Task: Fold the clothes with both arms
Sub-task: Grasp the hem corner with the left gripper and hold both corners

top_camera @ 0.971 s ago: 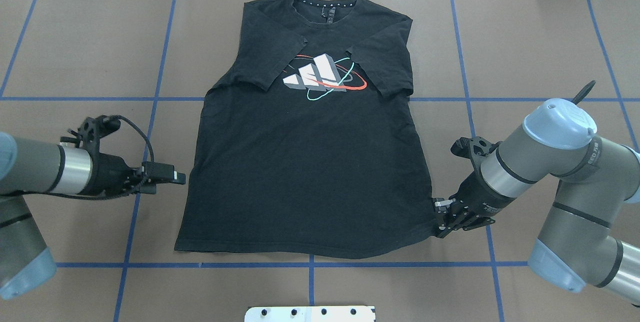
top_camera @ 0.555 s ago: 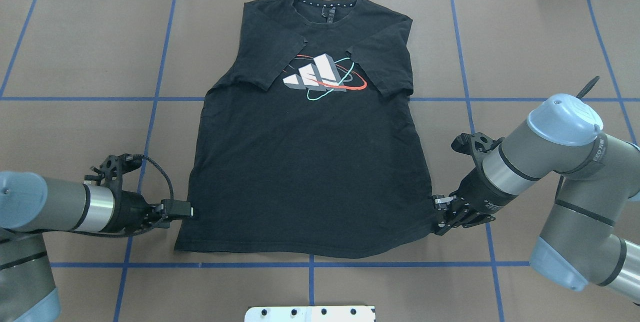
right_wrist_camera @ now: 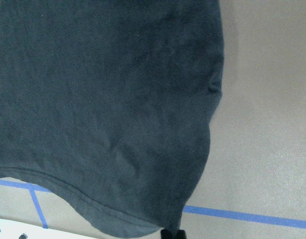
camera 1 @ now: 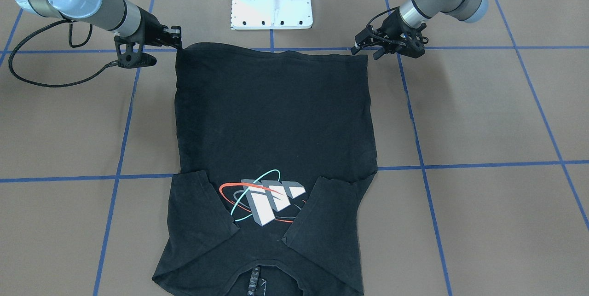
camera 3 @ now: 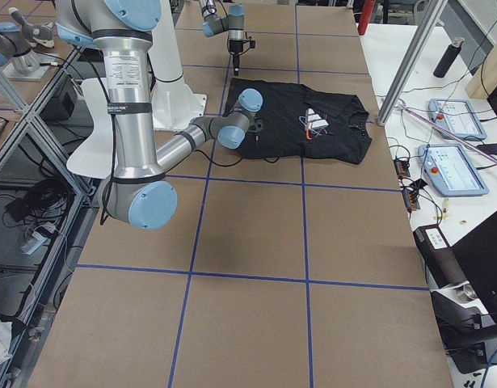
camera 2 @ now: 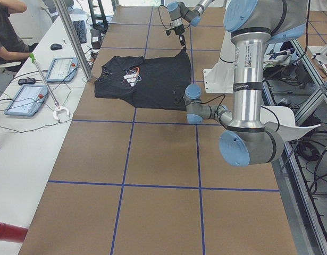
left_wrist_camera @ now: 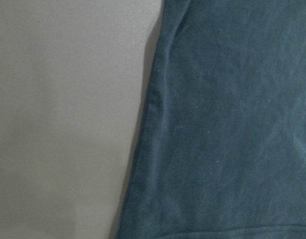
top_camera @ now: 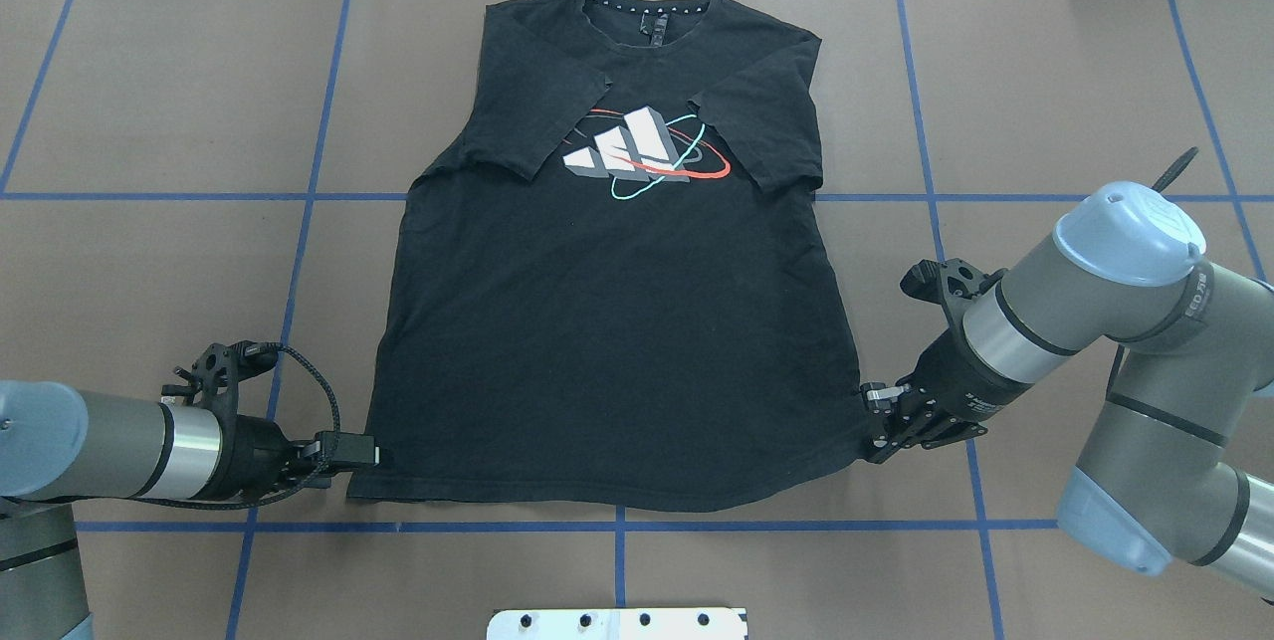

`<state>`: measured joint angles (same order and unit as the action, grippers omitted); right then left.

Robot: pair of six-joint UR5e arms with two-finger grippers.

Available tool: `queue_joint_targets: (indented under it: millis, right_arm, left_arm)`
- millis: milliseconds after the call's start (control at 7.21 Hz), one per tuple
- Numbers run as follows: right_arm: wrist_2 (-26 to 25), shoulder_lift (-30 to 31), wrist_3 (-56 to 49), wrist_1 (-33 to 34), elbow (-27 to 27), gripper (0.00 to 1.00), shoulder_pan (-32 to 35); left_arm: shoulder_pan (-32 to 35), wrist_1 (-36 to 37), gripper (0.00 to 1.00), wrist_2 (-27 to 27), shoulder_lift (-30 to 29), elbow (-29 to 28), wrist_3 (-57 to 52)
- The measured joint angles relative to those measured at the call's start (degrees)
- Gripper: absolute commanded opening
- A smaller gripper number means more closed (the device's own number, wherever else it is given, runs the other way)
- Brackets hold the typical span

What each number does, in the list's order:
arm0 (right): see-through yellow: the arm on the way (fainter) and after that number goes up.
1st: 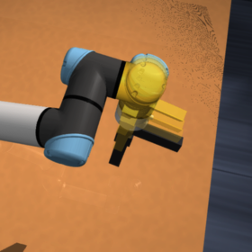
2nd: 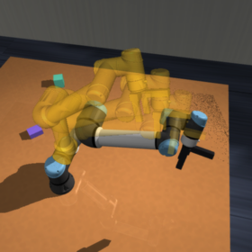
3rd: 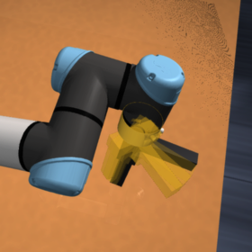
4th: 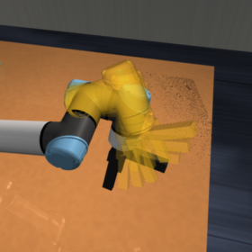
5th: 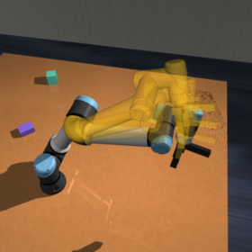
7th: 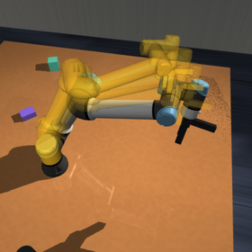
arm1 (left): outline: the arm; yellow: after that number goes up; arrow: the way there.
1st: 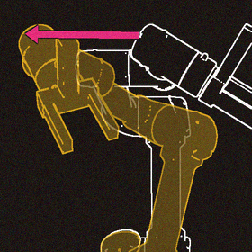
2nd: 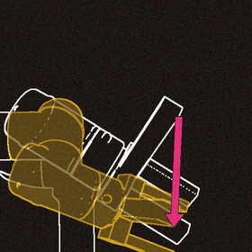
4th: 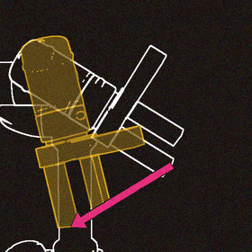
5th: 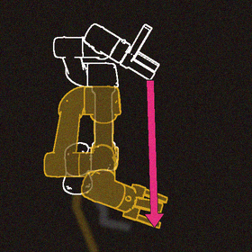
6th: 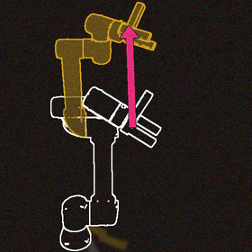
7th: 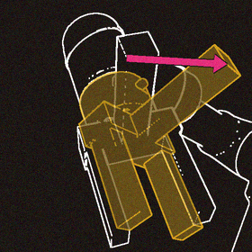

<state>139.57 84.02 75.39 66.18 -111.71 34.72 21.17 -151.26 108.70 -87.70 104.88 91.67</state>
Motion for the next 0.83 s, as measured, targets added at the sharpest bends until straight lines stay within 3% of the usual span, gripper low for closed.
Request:
queue_joint_targets:
  millis: [139, 693, 832]
  right_arm:
    - [0.0, 0.0, 0.0, 0.0, 0.0, 0.00, 0.2]
    - [0.0, 0.1, -0.1, 0.0, -0.3, 0.00, 0.6]
    - [0.0, 0.1, -0.1, 0.0, -0.3, 0.00, 0.6]
  left_arm:
    - [-0.2, 0.0, 0.90, 0.0, 0.0, 0.0, 0.0]
    - [-0.6, 1.4, 0.89, -0.6, -0.3, 0.0, 0.1]
    - [-0.7, 1.6, 0.83, -0.6, -0.3, 0.0, 0.1]
